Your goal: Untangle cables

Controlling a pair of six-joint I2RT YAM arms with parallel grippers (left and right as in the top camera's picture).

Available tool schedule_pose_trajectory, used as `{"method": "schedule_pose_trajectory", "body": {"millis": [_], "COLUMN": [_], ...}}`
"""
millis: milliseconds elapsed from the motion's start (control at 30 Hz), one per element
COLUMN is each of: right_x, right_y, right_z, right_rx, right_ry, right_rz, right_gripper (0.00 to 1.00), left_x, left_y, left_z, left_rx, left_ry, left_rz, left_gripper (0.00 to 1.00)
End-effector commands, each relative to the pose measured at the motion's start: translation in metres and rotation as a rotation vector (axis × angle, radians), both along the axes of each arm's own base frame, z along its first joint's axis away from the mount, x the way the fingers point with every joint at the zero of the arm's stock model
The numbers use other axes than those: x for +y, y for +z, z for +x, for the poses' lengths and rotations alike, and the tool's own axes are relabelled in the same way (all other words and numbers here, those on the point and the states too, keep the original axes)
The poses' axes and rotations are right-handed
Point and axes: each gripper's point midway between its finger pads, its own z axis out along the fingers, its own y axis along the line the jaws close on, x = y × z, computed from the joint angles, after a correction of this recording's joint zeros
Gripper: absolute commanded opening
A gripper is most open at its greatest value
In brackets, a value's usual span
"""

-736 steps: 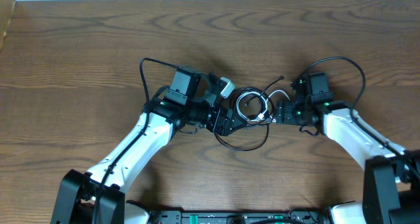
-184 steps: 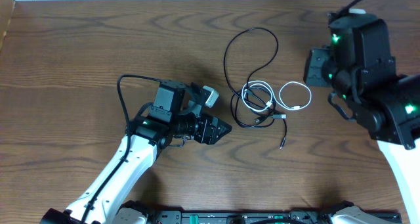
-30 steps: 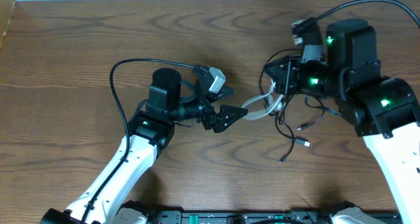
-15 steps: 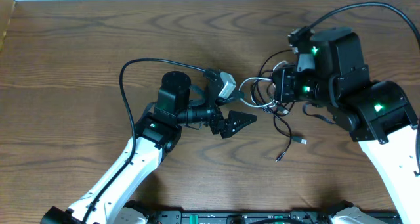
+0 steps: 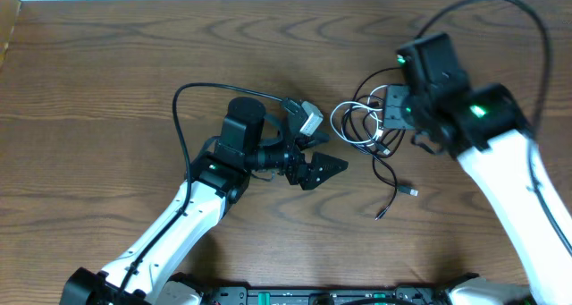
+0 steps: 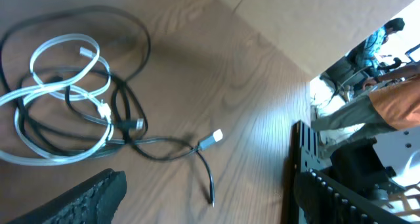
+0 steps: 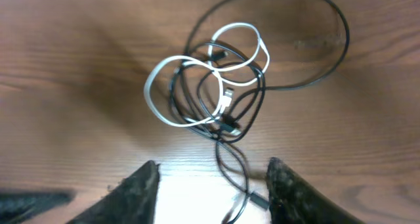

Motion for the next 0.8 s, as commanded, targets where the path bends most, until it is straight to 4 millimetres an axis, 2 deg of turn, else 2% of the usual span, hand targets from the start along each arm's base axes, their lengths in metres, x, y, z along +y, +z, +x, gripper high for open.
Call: {"method": "schedule_pose_trajectory", "body": {"millis": [0,67,133,267,400,533,633,767], "right_x": [0.001,0.005,0.012,0.037,0.05,0.07,0.081,0.091], "right_y": [-0.032,-0.055,-0.072,-0.097,-0.118,-0.138,-0.148,-0.164], "right_z": [0.016,0.025,0.032,0.043,0.049,0.045,0.045,0.046], "right_rx": [0.075,0.125,0.155,0.193,0.219,0.25,0.257,0.272], "right_ry": [-0.022,-0.022,0.02,0.215,0.336,0.543,0.633,0.681], "right_rz": [-0.053,-0.075,-0.078,-0.061,-0.063,-0.029,-0.011,0.01], "right_gripper": [0.57,0.62,0.61,0.61,0.61,0.55,0.49,0.52], "left_x": [0.003,0.009,0.013,0.03,0.059,0.076,0.085,0.09], "left_y": [-0.011,-0.021,-0.025,-0.033,-0.043,-0.049,-0.052,-0.052], "left_z": [0.001,0.01,0.018,0.039,0.06,0.067,0.069,0.071], "left_rx": [0.036,0.045,0.062,0.107,0.172,0.205,0.222,0.229], "left_ry": [0.023,0.094,0.151,0.298,0.465,0.516,0.541,0.549], "left_rz": [0.034,0.085,0.106,0.141,0.176,0.19,0.197,0.192], "left_gripper": [0.86,0.86,0.86,0.86,0.86,0.86,0.86,0.87]}}
